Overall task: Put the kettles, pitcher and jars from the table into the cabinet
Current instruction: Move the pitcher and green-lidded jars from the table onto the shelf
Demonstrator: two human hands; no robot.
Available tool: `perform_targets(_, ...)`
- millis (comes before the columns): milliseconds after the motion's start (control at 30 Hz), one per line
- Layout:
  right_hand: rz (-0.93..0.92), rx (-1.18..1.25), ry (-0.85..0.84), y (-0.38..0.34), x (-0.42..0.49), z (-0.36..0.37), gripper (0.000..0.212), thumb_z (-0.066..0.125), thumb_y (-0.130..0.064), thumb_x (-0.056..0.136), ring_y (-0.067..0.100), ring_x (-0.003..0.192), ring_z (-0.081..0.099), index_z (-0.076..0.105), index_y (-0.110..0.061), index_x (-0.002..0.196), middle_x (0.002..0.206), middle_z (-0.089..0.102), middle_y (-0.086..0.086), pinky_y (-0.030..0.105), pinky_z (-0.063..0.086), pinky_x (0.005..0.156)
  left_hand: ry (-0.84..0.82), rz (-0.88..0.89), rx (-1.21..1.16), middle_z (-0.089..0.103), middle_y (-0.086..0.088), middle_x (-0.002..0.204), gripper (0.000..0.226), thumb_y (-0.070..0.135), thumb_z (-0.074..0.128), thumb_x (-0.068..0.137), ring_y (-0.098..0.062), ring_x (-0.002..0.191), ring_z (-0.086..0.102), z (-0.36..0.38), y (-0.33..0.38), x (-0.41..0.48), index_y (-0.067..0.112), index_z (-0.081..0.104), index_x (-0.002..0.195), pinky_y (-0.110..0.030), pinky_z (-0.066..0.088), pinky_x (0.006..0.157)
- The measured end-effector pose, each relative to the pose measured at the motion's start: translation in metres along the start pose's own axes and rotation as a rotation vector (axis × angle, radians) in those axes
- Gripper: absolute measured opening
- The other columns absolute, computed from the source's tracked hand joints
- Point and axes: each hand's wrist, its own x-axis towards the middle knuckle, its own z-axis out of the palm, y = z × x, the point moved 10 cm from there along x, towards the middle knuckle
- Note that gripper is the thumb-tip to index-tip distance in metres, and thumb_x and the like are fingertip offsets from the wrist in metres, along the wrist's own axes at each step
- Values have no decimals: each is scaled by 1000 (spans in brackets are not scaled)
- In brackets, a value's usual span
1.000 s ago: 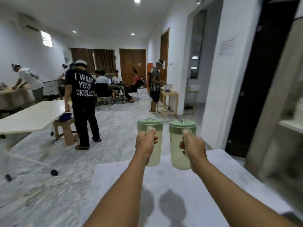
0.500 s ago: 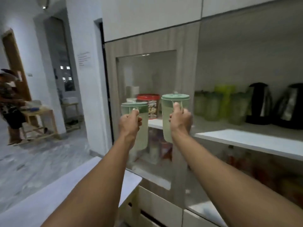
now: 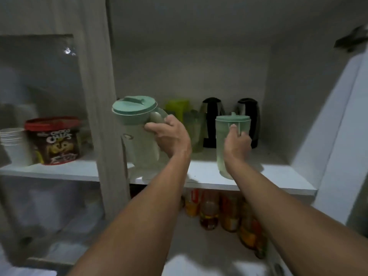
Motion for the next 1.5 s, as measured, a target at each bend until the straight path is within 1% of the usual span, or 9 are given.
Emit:
perform_targets(233, 53, -31, 71, 30, 36, -14, 50, 47, -48, 94, 36, 96, 67, 65, -3, 105, 104, 71, 19, 45, 53, 85, -268, 68, 67, 51, -12, 83, 14, 19, 38, 99, -30, 74, 52, 84, -34, -19, 12, 27, 100, -40, 42, 66)
perform_targets(500, 19, -58, 5, 32, 47, -5, 85, 32, -70, 77, 35, 115, 60, 52, -6, 130, 123, 65, 17, 51, 46, 102, -596, -24, 63, 45, 2, 74, 24, 31, 33, 104, -13, 65, 43, 152, -72, -50, 8, 39, 100, -31, 26, 61)
perform_targets(667, -46, -54, 39, 30, 63, -24, 43, 45, -57, 94, 22, 74, 58, 53, -16, 81, 82, 62, 7, 39, 50, 76, -780, -69, -1, 56, -9, 78, 44, 47, 30, 101, -24, 75, 55, 194, -105, -48, 13, 47, 79, -33, 39, 65)
perform_targets(900, -80, 28, 63, 42, 90, -35, 34, 53, -44, 97, 8, 49, 48, 51, -16, 78, 63, 53, 0, 17, 41, 46, -828, -180, -3, 58, -6, 76, 55, 44, 27, 102, -22, 74, 54, 222, -133, -23, 2, 62, 104, -34, 43, 70)
perform_targets(1000, -81, 31, 60, 47, 106, -26, 36, 54, -44, 97, 10, 51, 49, 48, -17, 74, 63, 54, 1, 24, 42, 53, -835, -198, 9, 61, -10, 78, 50, 41, 27, 102, -24, 73, 56, 237, -137, -24, 5, 59, 91, -34, 44, 69)
perform_targets(1100, -71, 54, 56, 53, 126, -21, 38, 55, -44, 96, 11, 50, 49, 45, -17, 71, 63, 54, 2, 28, 41, 56, -795, -224, 36, 67, -13, 93, 56, 46, 29, 103, -29, 86, 64, 249, -143, -19, 2, 62, 107, -40, 54, 84)
perform_targets(1300, -54, 55, 34, 62, 155, -14, 35, 54, -53, 85, 23, 64, 54, 51, -23, 69, 67, 60, 3, 39, 45, 68, -842, -188, 45, 51, 7, 79, 31, 38, 29, 106, -5, 67, 49, 275, -141, -22, 28, 51, 86, -26, 46, 70)
perform_targets(1433, -36, 21, -1, 66, 168, -13, 45, 47, -67, 72, 27, 71, 58, 54, -23, 73, 73, 63, 7, 48, 51, 76, -795, -273, 88, 62, -6, 82, 44, 49, 29, 103, -21, 72, 60, 272, -142, -26, 20, 59, 88, -28, 52, 64)
perform_targets(1500, -24, 9, -14, 67, 168, -14, 43, 47, -65, 77, 28, 73, 59, 54, -22, 75, 74, 63, 8, 48, 52, 79, -813, -335, 107, 67, -12, 87, 72, 75, 26, 90, -29, 81, 65, 268, -151, -31, 15, 65, 94, -35, 54, 84)
